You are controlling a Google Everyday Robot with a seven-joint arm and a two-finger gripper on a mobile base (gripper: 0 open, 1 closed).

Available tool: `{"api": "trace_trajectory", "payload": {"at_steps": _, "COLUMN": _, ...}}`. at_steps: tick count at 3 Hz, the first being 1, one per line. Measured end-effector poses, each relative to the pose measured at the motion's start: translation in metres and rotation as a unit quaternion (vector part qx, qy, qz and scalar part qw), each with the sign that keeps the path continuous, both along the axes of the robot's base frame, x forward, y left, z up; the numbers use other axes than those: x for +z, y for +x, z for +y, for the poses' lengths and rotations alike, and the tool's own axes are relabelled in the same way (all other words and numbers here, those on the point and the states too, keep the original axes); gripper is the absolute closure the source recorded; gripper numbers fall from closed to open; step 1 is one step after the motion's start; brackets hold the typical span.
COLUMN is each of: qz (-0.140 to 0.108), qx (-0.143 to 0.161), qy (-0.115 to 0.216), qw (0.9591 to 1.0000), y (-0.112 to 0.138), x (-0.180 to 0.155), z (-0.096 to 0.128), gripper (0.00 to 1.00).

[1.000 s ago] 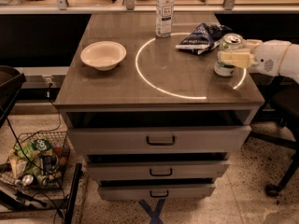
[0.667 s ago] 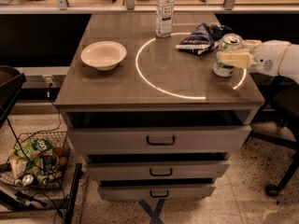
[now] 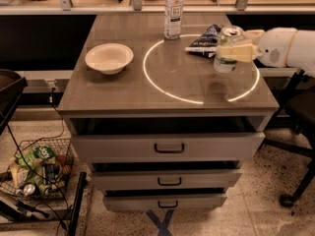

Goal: Place 7up can into paper bowl

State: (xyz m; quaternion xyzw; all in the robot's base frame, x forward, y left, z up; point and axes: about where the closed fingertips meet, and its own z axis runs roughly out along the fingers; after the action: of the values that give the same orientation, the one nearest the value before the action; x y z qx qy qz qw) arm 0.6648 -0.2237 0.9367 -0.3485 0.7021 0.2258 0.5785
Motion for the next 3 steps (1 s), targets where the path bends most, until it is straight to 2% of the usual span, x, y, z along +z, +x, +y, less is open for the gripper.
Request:
{"api": "trace_trajectory", "payload": {"at_steps": 1, "qz": 0.015, "qx": 0.026, "qy": 0.006, "qw": 0.9995, "y": -0.005, "x": 0.028, "z": 0.057, "gripper": 1.0}}
{"api": "trace_trajectory", "payload": {"at_steps": 2, "qz": 0.037, "qx": 0.04, "qy": 0.037, "qw": 0.9978, "y": 0.0, "x": 0.039, "z": 0.111, "gripper": 1.0}}
{"api": "trace_trajectory", "payload": {"at_steps": 3, "qz": 0.044, "qx": 0.065, "qy": 0.071, "qw": 0.9943, "y": 0.01, "x": 0.056, "z": 0.16, "gripper": 1.0}}
